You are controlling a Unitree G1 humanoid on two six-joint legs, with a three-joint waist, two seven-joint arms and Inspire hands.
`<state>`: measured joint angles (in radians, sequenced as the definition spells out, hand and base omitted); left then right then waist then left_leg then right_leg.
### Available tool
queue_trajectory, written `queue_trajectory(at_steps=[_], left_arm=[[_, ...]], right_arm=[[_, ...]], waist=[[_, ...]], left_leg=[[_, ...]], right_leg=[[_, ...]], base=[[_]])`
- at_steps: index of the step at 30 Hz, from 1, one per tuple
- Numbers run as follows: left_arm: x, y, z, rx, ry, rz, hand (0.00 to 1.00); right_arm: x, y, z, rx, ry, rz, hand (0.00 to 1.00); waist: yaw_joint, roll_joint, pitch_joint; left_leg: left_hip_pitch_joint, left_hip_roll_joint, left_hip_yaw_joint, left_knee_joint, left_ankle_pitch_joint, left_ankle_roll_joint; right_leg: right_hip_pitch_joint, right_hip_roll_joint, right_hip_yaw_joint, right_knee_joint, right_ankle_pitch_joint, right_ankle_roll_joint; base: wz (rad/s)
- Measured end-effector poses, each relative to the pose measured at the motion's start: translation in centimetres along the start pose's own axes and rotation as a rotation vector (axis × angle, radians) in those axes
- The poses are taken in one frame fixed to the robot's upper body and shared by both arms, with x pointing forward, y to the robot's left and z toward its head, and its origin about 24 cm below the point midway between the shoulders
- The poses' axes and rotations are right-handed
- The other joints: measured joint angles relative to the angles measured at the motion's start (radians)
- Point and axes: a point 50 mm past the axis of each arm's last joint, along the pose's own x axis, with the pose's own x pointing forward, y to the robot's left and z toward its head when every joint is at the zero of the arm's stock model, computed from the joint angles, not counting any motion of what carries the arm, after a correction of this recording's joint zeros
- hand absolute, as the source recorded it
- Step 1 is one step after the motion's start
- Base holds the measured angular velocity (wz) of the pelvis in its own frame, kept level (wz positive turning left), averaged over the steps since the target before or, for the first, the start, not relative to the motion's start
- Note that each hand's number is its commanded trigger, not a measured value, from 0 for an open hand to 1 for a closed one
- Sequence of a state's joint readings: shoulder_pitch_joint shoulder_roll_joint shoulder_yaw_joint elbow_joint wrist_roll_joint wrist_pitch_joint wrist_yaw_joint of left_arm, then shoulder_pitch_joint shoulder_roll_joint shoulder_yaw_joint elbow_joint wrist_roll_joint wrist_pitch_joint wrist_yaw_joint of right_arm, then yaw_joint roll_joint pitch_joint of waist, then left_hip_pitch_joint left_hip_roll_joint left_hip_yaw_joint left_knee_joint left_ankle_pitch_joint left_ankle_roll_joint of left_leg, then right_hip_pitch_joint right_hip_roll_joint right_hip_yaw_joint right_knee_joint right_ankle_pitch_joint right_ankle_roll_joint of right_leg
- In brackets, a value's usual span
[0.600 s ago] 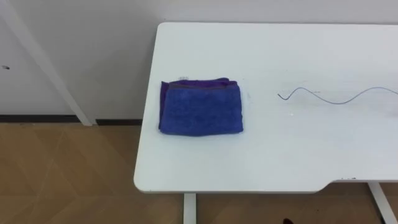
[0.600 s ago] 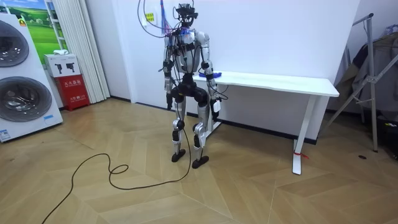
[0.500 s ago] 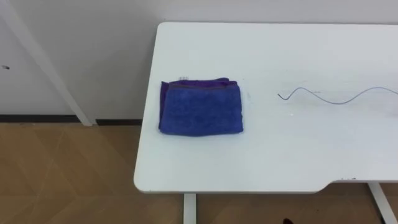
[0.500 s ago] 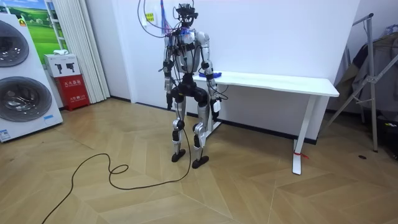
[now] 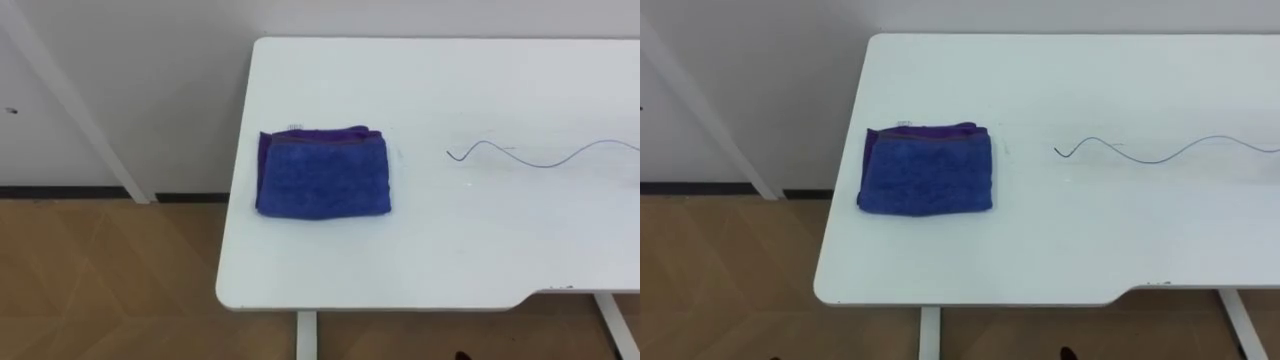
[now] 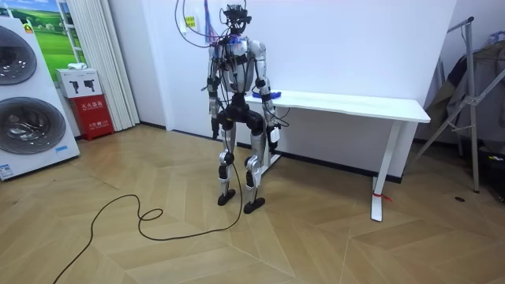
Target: Wipe table
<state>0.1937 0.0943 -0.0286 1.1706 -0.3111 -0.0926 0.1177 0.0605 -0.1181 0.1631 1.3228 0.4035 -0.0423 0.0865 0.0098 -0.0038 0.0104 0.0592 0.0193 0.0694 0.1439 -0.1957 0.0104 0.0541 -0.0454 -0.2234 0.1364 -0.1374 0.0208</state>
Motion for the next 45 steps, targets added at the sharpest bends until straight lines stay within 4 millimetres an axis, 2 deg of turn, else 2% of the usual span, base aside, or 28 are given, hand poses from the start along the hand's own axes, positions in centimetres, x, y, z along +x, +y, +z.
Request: queue_trajectory(at_steps=[8,11,17,19,23,26,29,31,35,37,38,40,42,44,45], left_arm=[[-0.1,1.3,-0.8,-0.101,0.04,0.056,0.0],[-0.1,1.6,-1.1,-0.132,0.059,0.071,0.0],[-0.5,2.4,-2.5,-0.161,0.107,0.103,0.0],[-0.5,2.8,-2.7,-0.169,0.114,0.112,0.0],[-0.5,3.3,-2.5,-0.191,0.106,0.13,0.0],[-0.4,3.6,-1.9,-0.211,0.08,0.142,0.0],[-0.4,3.9,-1.6,-0.218,0.071,0.154,0.0],[-0.4,4.0,-1.7,-0.208,0.077,0.153,0.0],[-0.4,4.1,-1.4,-0.202,0.068,0.158,0.0],[-0.3,4.3,-1.2,-0.178,0.06,0.159,0.0],[-0.3,4.3,-1.1,-0.168,0.059,0.157,0.0],[-0.3,4.5,-0.9,-0.146,0.049,0.157,0.0],[-0.3,4.4,-0.6,-0.142,0.036,0.154,0.0],[-0.2,4.3,-0.5,-0.125,0.033,0.146,0.0],[-0.3,4.2,-0.6,-0.115,0.035,0.143,0.0]], right_arm=[[-0.3,-1.2,-1.7,0.195,0.049,-0.097,0.0],[-0.6,-1.8,-2.6,0.301,0.068,-0.142,0.0],[-0.9,-3.4,-3.2,0.622,0.07,-0.284,0.0],[-1.1,-4.2,-3.3,0.742,0.067,-0.35,0.0],[-1.5,-5.8,-2.8,0.847,0.056,-0.467,0.0],[-1.8,-7.2,-1.4,0.905,0.014,-0.561,0.0],[-2.2,-8.5,0.9,0.913,-0.049,-0.652,0.0],[-2.7,-9.4,2.9,0.89,-0.121,-0.725,0.0],[-4.1,-10.8,6.4,0.828,-0.264,-0.841,0.0],[-5.5,-11.5,8.9,0.768,-0.391,-0.925,0.0],[-5.9,-11.6,9.7,0.757,-0.43,-0.944,0.0],[-7.7,-11.8,12.3,0.687,-0.589,-1.017,0.0],[-8.9,-11.6,13.8,0.621,-0.695,-1.065,0.0],[-10.3,-10.9,15.4,0.561,-0.813,-1.085,0.0],[-11.4,-10.2,16.5,0.5,-0.903,-1.09,0.0]], waist=[[-0.004,0.003,0.0028],[-0.009,0.0,0.0012],[-0.063,-0.009,0.0024],[-0.08,-0.015,-0.0052],[-0.095,-0.016,-0.0066],[-0.095,-0.019,-0.0059],[-0.092,-0.023,-0.0061],[-0.09,-0.026,-0.0078],[-0.085,-0.035,-0.0063],[-0.081,-0.042,-0.0057],[-0.08,-0.043,-0.0058],[-0.072,-0.045,-0.0067],[-0.062,-0.045,-0.0069],[-0.054,-0.04,-0.011],[-0.053,-0.04,-0.0101]], left_leg=[[0.009,0.001,-0.001,0.006,-0.009,0.001],[0.009,0.001,-0.003,0.008,-0.01,0.001],[0.02,-0.001,-0.009,0.008,-0.01,0.001],[0.025,-0.004,-0.015,0.008,-0.01,0.0],[0.048,-0.007,-0.016,0.007,-0.01,0.001],[0.052,-0.01,-0.016,0.005,-0.011,0.003],[0.048,-0.011,-0.015,0.002,-0.012,0.004],[0.04,-0.012,-0.013,0.001,-0.012,0.004],[0.017,-0.012,-0.008,0.009,-0.011,0.004],[0.012,-0.013,-0.002,0.01,-0.011,0.004],[0.013,-0.013,-0.001,0.01,-0.011,0.004],[0.014,-0.012,0.009,0.011,-0.011,0.004],[0.014,-0.012,0.009,0.01,-0.011,0.004],[0.007,-0.012,0.011,0.008,-0.011,0.004],[0.005,-0.011,0.012,0.008,-0.011,0.004]], right_leg=[[0.017,0.001,0.001,-0.002,0.0,0.0],[0.019,0.0,0.001,-0.001,0.0,0.0],[0.032,-0.001,0.003,-0.002,-0.009,0.0],[0.036,-0.003,0.003,0.0,-0.015,0.001],[0.055,-0.005,0.004,0.001,-0.02,0.004],[0.057,-0.007,0.005,0.001,-0.023,0.006],[0.048,-0.008,0.009,0.004,-0.024,0.008],[0.039,-0.008,0.004,0.006,-0.024,0.008],[0.013,-0.011,0.007,0.019,-0.025,0.009],[0.01,-0.011,0.012,0.019,-0.025,0.01],[0.01,-0.011,0.013,0.018,-0.025,0.01],[0.011,-0.011,0.013,0.017,-0.025,0.01],[0.009,-0.011,0.017,0.017,-0.025,0.01],[-0.003,-0.011,0.02,0.022,-0.025,0.01],[-0.006,-0.011,0.019,0.024,-0.025,0.01]], base=[[0.0],[0.01],[0.02],[0.05],[0.0],[0.0],[-0.01],[0.0],[0.0],[0.0],[-0.03],[-0.06],[-0.02],[-0.02],[0.0]])
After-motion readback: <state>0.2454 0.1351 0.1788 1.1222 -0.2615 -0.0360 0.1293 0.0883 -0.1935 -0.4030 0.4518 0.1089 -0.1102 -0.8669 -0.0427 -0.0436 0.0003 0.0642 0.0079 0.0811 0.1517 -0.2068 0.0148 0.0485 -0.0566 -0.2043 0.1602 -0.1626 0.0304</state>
